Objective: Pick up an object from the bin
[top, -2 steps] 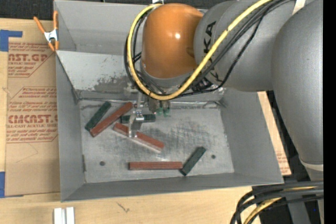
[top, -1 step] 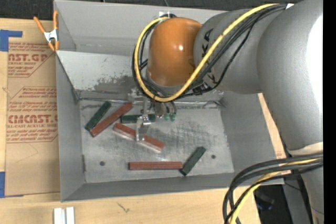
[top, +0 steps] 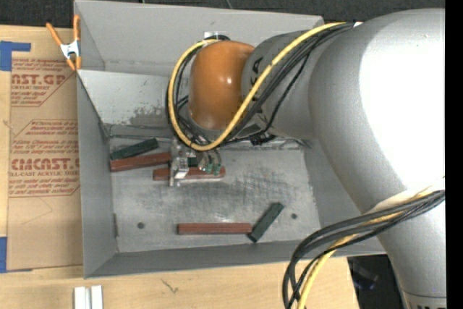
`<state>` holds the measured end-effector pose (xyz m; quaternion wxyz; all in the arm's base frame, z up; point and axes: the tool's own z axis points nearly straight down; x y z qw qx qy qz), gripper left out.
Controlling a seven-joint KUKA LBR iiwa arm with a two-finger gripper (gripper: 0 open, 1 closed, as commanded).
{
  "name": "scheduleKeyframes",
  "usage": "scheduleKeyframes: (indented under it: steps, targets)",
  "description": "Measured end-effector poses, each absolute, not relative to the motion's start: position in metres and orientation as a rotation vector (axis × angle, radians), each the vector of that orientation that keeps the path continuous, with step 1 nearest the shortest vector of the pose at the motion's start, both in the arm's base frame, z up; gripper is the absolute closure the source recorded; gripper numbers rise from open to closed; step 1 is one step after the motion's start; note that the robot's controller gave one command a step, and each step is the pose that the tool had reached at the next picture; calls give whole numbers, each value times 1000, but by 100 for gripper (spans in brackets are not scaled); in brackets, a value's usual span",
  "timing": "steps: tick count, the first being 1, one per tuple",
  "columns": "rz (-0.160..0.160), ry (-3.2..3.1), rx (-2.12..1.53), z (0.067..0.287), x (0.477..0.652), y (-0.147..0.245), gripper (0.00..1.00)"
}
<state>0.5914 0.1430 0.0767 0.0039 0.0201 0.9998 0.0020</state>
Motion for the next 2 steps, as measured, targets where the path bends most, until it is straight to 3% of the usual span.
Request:
scheduleKeyframes:
  steps: [1, 2]
  targets:
    - [7, 3133, 63, 77, 591, 143, 100]
    - [1, 3145, 61, 128, 585, 130, 100]
